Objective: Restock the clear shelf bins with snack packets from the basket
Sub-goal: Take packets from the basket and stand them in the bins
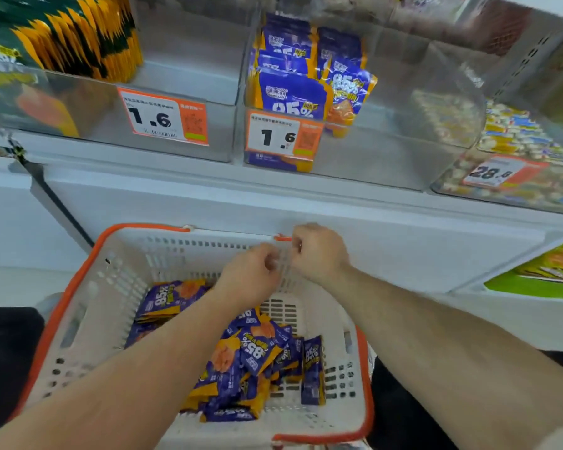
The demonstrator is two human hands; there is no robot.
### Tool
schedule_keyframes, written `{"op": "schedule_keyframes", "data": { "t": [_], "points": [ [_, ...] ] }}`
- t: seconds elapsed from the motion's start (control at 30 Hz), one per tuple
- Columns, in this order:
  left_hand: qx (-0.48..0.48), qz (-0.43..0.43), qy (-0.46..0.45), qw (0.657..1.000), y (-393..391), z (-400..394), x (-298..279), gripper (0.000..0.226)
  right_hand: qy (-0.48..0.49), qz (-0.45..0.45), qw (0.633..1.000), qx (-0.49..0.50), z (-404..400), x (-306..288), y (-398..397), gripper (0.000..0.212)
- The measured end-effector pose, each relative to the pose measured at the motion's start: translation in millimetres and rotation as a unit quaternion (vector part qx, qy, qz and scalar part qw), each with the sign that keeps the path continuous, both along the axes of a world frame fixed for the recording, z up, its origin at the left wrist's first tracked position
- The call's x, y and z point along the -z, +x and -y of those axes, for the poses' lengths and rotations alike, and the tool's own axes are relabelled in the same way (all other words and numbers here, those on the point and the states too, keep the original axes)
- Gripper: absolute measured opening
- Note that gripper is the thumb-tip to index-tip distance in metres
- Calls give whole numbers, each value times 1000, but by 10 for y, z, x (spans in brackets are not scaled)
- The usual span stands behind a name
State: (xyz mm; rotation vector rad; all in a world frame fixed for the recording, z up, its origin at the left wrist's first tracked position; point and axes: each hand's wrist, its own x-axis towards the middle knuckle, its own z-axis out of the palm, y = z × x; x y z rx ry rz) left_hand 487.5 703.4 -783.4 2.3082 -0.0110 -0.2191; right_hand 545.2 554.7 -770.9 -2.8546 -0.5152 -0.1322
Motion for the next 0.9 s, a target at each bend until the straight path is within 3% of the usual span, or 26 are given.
{"op": "schedule_keyframes", "data": {
  "t": [0.1,0.23,0.4,0.47,0.67,0.77,0.9],
  "points": [
    [9,-65,0,998,-71,-76,208,31,-5,-168,984,61,11,506,-148,10],
    [8,-101,12,995,-110,-169,433,29,-88,-398,911,59,-70,945,-311,14],
    [-1,-125,6,992,-89,-217,620,27,-185,-504,842,50,-145,1222,-437,28],
    [-1,-131,5,991,-75,-225,671,27,-167,-543,821,58,-140,1181,-394,30],
    [-5,-168,6,986,-93,-262,786,21,17,-598,773,210,-41,1232,-355,24],
    [-27,-200,8,979,-127,-318,828,18,70,-538,799,260,22,1223,-313,12],
    [-30,-263,5,964,-205,-338,826,15,78,-484,817,302,66,1107,-312,22]
  ]
}}
